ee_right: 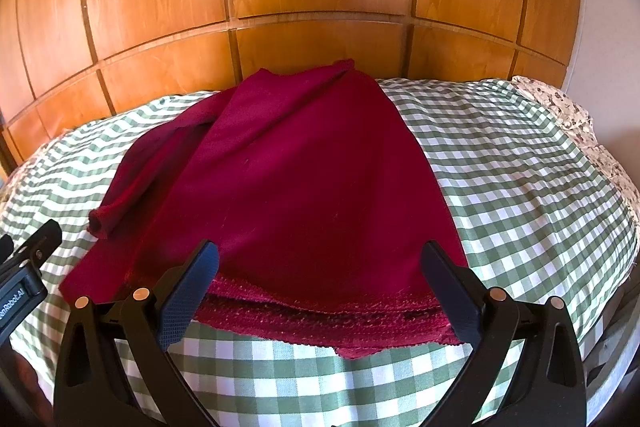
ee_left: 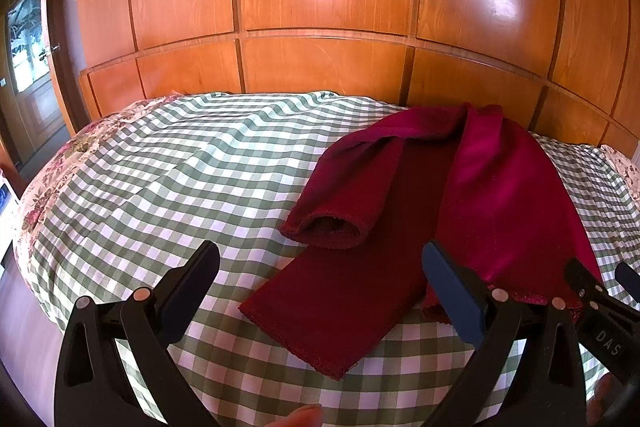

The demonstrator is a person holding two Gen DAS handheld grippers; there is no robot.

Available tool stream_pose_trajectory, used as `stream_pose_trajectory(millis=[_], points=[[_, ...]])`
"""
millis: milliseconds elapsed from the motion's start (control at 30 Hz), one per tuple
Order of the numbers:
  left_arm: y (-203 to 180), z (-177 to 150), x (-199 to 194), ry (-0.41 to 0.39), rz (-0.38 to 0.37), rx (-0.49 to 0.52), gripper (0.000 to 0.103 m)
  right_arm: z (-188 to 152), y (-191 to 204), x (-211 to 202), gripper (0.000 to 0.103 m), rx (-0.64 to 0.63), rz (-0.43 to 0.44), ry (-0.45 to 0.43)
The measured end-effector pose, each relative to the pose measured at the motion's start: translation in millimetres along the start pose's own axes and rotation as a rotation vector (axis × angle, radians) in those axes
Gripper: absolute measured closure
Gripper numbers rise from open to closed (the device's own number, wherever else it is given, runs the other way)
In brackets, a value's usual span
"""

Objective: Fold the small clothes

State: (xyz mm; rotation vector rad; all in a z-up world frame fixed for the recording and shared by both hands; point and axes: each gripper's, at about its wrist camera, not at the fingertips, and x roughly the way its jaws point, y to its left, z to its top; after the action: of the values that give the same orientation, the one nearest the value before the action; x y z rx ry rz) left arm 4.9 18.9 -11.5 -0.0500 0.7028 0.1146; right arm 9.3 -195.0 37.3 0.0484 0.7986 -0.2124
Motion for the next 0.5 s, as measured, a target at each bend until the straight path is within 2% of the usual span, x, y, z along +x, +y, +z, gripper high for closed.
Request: stream_pose_trajectory(millis=[167, 333, 367, 400, 433, 500], points=[[4.3, 0.3, 7.4, 0.024, -0.01, -0.008, 0.003, -0.6, 1.6, 1.6, 0.003, -0.005, 0.026, 0.003], [22.2, -3.0, 22.1, 0.068, 0.013, -0.032, 0.003, 4.2, 5.7, 8.5, 0.003, -0.015, 0.109, 0.028], [30.4, -3.6, 26.4, 0.086, 0.012, -0.05, 0.003, 7.4, 7.8, 11.4, 0.008, -0.017, 0.138, 0.038], [38.6, -4.1, 29.6, 0.093, 0.021, -0.069, 0.003, 11.2, 9.8, 13.8, 0.018, -0.018, 0.161, 0.048], [46.7, -4.6, 32.0, 0.095, 0.029, -0.086, 0.003, 16.8, 13.1, 18.4, 0.023, -0.021, 0.206, 0.069], [67.4, -6.4, 36.3, 0.1, 0.045, -0.125, 0.003, 27.2, 19.9, 26.2, 0.038, -0.027, 0.287, 0.092]])
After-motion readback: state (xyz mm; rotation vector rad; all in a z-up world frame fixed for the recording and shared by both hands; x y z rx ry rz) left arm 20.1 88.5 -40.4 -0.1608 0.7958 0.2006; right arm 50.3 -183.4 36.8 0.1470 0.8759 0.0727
